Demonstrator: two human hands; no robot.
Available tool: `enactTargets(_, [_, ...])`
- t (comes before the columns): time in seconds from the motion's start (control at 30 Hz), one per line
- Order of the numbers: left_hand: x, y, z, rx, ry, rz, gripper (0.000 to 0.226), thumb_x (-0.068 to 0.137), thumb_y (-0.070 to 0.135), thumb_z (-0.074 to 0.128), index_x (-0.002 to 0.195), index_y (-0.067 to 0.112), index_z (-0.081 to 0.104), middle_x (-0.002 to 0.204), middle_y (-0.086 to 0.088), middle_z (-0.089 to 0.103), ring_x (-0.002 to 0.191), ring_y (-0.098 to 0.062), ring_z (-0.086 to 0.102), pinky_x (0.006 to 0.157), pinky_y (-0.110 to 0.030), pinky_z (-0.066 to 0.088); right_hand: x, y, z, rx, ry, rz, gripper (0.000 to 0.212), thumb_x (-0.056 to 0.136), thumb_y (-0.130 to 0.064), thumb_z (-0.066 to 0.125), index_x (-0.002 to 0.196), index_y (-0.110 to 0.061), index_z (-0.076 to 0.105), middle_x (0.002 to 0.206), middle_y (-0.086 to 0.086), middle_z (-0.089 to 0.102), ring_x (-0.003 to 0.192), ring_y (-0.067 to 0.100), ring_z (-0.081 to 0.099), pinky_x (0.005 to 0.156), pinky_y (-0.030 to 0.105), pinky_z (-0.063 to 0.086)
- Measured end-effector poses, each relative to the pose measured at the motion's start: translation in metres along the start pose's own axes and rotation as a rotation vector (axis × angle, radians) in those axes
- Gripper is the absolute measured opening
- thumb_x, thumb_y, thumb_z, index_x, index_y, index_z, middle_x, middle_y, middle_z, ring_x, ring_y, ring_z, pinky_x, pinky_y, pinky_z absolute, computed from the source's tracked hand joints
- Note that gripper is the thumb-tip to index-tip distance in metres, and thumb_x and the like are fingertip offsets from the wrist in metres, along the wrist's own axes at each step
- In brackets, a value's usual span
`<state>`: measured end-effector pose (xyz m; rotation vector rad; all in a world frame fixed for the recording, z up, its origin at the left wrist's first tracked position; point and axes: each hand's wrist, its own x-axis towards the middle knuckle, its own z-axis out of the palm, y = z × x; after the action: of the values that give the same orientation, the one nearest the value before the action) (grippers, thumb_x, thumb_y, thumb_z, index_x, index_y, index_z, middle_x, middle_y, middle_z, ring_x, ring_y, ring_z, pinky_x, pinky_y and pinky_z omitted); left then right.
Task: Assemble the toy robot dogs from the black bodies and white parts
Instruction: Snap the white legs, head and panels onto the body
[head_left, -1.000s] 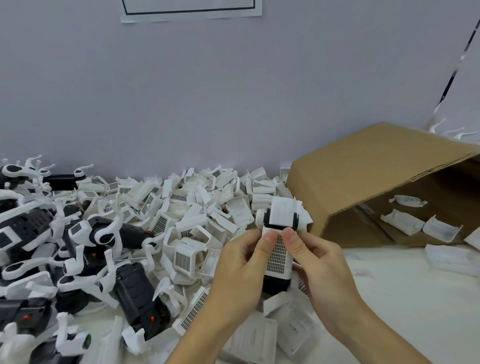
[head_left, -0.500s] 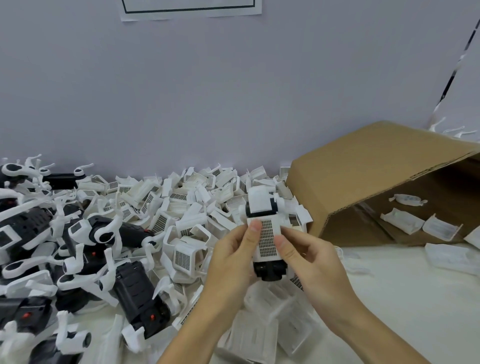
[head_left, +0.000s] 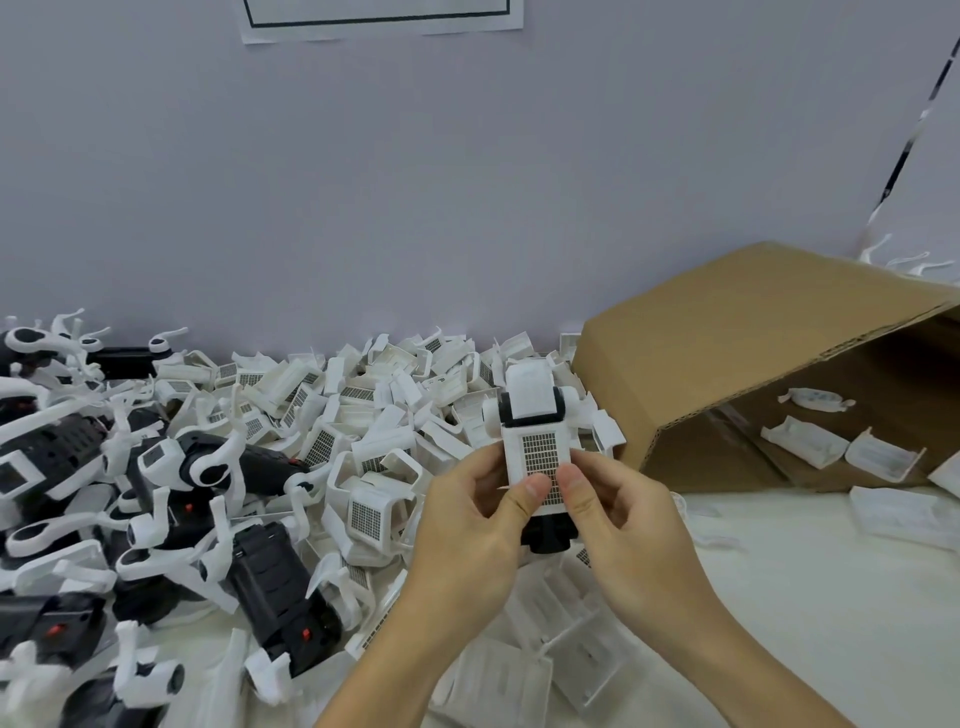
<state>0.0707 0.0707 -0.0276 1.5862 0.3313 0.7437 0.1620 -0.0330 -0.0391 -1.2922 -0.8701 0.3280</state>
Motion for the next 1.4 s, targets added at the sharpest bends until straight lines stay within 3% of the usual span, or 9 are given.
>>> enactTargets(0.13, [0.0,-0.004,-0.001,-0.132,0.0,-0.071,0.016,0.099,0.018,0.063,0.109,0.017,0.075,0.104,-0.001,0.079,0.098,-0.017,0.075,0.068,-0.025,0.061,-0.001,-0.002,-0.002,0.015,-0.071,0.017,0.031,0.093,-0.029,0.058,0.121,-0.024,0.07,0.111,-0.008,0.077,0.103,0.009,0.072,0.079,0.016,0.057])
enactTargets(0.23, [0.0,-0.005,-0.002,-0.233,0.016,-0.116,0.034,0.09,0.038,0.068,0.108,0.01,0.075,0.103,-0.013,0.078,0.096,-0.03,0.076,0.068,-0.033,0.062,-0.002,-0.002,-0.002,-0.072,-0.072,0.008,0.03,0.092,-0.029,0.06,0.12,-0.028,0.069,0.11,-0.012,0.076,0.105,0.008,0.072,0.083,0.017,0.056])
enactTargets(0.47, [-0.002,0.001,0.0,-0.131,0.051,0.006,0.016,0.095,0.02,0.061,0.095,0.015,0.075,0.084,0.002,0.08,0.076,-0.008,0.076,0.056,-0.013,0.055,-0.002,0.0,-0.004,-0.151,-0.064,0.019,0.026,0.099,-0.015,0.06,0.12,-0.029,0.069,0.11,-0.015,0.076,0.106,0.006,0.07,0.09,0.022,0.056])
enactTargets(0.63, [-0.001,0.003,-0.001,-0.222,0.121,-0.022,0.033,0.071,0.034,0.078,0.098,0.015,0.077,0.09,-0.003,0.08,0.084,-0.016,0.078,0.062,-0.019,0.059,-0.002,-0.001,-0.002,-0.274,0.052,-0.04,0.023,0.09,-0.044,0.062,0.112,-0.046,0.067,0.11,-0.028,0.071,0.108,-0.003,0.065,0.083,0.019,0.054])
enactTargets(0.77, [0.0,0.001,-0.003,-0.192,0.25,-0.021,0.049,0.058,0.049,0.083,0.096,0.019,0.078,0.093,-0.004,0.08,0.091,-0.02,0.078,0.083,-0.034,0.06,-0.004,0.002,0.0,-0.458,0.019,-0.107,0.046,0.082,-0.058,0.074,0.124,-0.048,0.058,0.121,-0.029,0.062,0.118,-0.003,0.056,0.087,0.014,0.045])
enactTargets(0.9, [0.001,0.0,0.001,-0.217,0.164,-0.041,0.04,0.075,0.056,0.079,0.103,0.027,0.079,0.103,-0.005,0.079,0.099,-0.027,0.075,0.086,-0.047,0.06,-0.005,0.007,0.001,-0.595,-0.059,-0.127,0.081,0.074,-0.067,0.073,0.144,-0.043,0.041,0.132,-0.028,0.052,0.129,-0.003,0.047,0.101,0.017,0.042])
enactTargets(1.07, [-0.002,0.003,0.005,-0.253,-0.032,0.013,0.032,0.089,0.045,0.06,0.114,0.033,0.077,0.119,0.001,0.076,0.115,-0.016,0.069,0.086,-0.02,0.055,-0.002,0.008,-0.005,-0.632,0.013,-0.137,0.076,0.084,-0.058,0.071,0.15,-0.036,0.039,0.129,-0.021,0.057,0.122,0.004,0.055,0.099,0.025,0.049])
enactTargets(1.27, [0.0,0.004,-0.003,-0.025,0.303,0.093,0.007,0.094,0.018,0.068,0.091,0.018,0.074,0.085,0.001,0.077,0.083,-0.017,0.073,0.07,-0.022,0.058,0.002,0.002,-0.013,-0.231,0.168,0.034,0.039,0.079,-0.049,0.063,0.117,-0.045,0.057,0.103,-0.027,0.067,0.097,-0.002,0.065,0.076,0.007,0.046])
enactTargets(1.4, [0.001,0.006,-0.007,0.122,0.399,0.133,0.025,0.091,0.031,0.07,0.113,0.039,0.063,0.112,0.02,0.065,0.103,0.002,0.06,0.077,-0.008,0.049,0.005,-0.004,-0.021,-0.018,0.148,0.109,0.026,0.081,-0.036,0.055,0.101,-0.034,0.072,0.084,-0.002,0.067,0.074,0.011,0.06,0.068,0.02,0.048])
